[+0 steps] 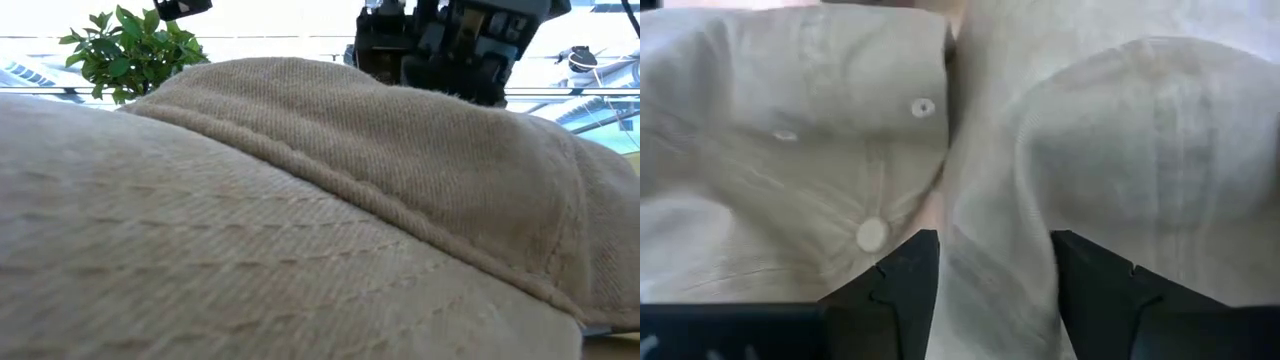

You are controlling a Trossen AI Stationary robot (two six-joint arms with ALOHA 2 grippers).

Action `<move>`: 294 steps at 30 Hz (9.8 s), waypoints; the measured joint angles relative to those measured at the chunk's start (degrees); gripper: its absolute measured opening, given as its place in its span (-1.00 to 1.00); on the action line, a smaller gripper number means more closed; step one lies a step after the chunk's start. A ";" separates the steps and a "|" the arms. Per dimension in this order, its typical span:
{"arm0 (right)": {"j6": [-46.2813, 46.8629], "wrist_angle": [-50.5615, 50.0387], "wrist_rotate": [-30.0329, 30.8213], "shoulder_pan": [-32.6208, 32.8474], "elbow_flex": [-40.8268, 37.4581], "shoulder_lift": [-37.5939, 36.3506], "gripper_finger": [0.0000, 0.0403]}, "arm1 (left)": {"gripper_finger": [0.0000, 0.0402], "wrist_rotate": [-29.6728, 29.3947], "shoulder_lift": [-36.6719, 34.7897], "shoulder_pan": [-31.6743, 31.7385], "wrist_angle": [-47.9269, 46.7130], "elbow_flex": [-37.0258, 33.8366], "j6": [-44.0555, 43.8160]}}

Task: Pick & Place hat
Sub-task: Put the top brown cap into the yellow bin, then put the bottom brown cap into the yellow bin

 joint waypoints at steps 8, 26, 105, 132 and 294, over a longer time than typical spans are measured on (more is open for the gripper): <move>0.05 -0.94 0.35 -0.04 -0.02 -0.11 -0.35 | -0.06 0.00 0.00 0.02 0.00 0.00 0.00; 1.03 -1.52 1.50 -0.68 -0.02 -0.11 -0.99 | -0.06 0.01 0.00 0.02 -1.70 0.00 0.37; 25.74 -72.05 14.22 36.60 25.54 -20.34 -1.00 | -0.06 -5.02 0.00 0.83 -4.79 0.00 1.01; 50.48 -66.42 1.43 48.95 12.15 -12.87 -1.00 | -0.06 -6.84 0.00 0.83 -4.81 0.00 0.04; -9.15 -4.34 -2.99 -0.60 6.80 -11.28 -0.03 | -0.06 -3.61 -0.03 -0.20 1.95 0.00 1.54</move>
